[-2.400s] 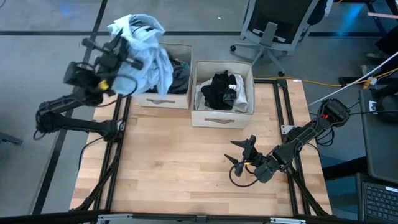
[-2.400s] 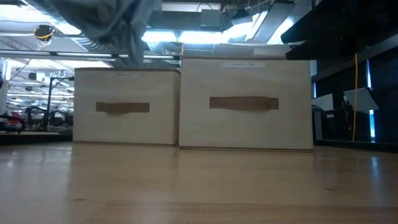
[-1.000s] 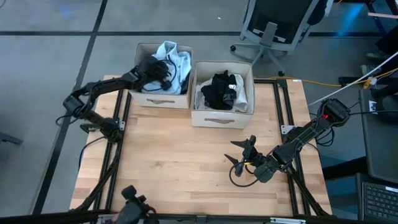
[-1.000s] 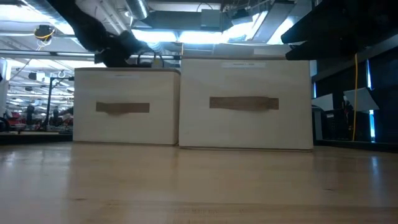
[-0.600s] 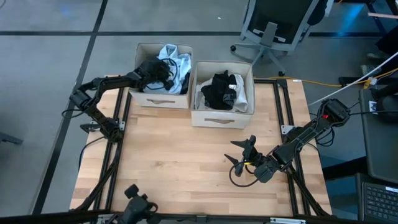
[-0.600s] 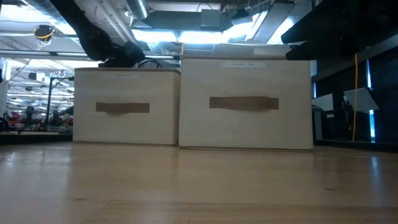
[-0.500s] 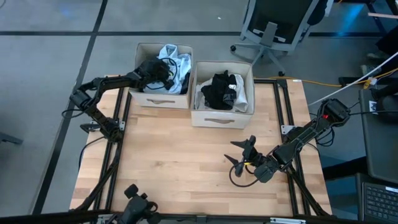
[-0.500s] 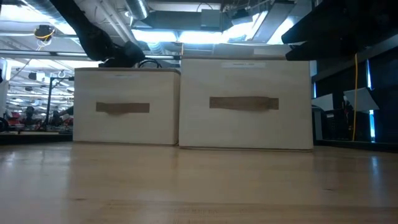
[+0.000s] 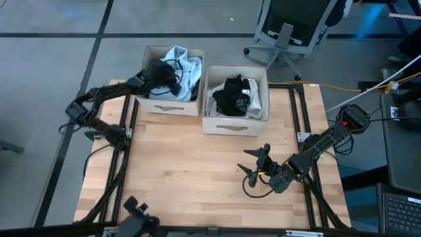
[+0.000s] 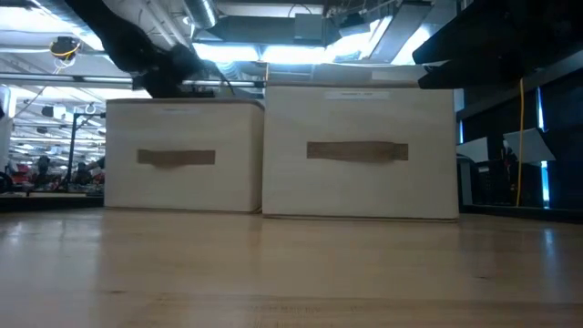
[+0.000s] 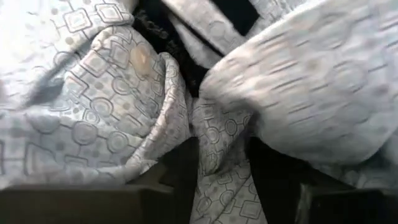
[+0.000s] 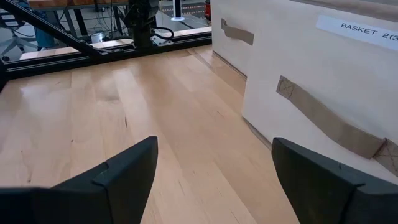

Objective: Sort clothes
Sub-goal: Put the blue polo shirt into the left laundry organizer, then return to Home Position

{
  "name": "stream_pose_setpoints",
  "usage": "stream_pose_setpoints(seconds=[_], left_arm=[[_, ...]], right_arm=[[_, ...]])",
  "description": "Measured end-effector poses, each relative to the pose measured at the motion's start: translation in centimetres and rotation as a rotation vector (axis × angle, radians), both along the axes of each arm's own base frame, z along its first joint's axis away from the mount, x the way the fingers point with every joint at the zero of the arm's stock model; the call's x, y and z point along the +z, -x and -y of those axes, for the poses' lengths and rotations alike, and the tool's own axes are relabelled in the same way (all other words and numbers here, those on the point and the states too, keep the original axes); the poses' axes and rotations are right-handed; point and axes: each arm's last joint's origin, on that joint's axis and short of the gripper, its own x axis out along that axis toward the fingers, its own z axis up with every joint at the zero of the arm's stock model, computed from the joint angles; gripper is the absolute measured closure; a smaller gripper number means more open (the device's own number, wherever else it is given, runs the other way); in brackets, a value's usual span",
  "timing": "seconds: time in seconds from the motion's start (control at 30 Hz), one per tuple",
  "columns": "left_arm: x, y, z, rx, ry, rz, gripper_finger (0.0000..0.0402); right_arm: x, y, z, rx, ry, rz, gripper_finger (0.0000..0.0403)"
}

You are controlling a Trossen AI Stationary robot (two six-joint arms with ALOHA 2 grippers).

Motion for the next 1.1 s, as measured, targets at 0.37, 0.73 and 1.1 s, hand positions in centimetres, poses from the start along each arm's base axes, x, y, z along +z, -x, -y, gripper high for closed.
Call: stream_pose_setpoints(seconds=[0.37,0.73,1.1], left_arm=[[8.7,3.6,4.7,0.008,-0.236,0.223,0.0233],[12.4,4.8,11.4,-0.538,-0.098,0.565,0.0236],[9.4,4.5,17.9,-0.786,0.035,0.597,0.0279]], right_arm=[[0.0,0.0,0.0,-0.001,0.000,0.001,0.0087],[0.3,-0.1,0.0,-0.021,-0.004,0.032,0.0087],[0.6,-1.1,0.8,-0.009,-0.015,0.037,0.0087]])
